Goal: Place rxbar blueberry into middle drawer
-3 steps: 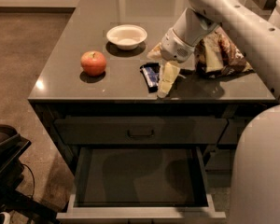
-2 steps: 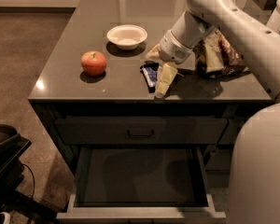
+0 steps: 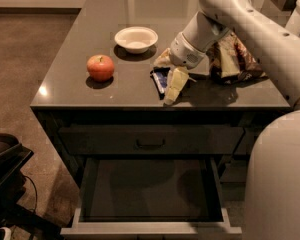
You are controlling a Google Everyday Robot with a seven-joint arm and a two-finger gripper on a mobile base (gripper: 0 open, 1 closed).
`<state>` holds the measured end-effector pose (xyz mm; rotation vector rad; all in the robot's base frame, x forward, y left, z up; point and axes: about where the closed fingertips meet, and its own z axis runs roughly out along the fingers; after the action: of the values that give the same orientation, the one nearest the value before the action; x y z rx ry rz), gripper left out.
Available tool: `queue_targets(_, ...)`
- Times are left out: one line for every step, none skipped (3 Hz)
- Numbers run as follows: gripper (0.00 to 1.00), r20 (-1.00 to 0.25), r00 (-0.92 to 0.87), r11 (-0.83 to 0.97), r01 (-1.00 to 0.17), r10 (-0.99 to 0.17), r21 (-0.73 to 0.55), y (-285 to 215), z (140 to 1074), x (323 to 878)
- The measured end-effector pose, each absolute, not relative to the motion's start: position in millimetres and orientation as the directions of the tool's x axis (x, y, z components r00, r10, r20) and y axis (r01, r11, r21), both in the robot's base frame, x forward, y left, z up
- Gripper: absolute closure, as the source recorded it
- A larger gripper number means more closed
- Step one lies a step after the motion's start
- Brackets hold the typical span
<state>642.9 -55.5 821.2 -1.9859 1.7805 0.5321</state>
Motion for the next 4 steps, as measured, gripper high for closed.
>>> queue_targets(0.41, -0.541, 0.107, -0.093, -0.994, -0.834, -0.054, -55.5, 821.2, 642.9)
queue_targets(0.64, -0.541, 0.107, -0.093, -0.994, -0.834, -0.054, -55.5, 821.2, 642.9)
queue_targets(0.88, -0.541, 0.107, -0.093, -0.994, -0.834, -0.054, -55.5, 821.2, 642.9)
queue_targets(1.00, -0.541, 0.107, -0.093, -0.994, -0.834, -0.054, -55.5, 821.2, 643.0)
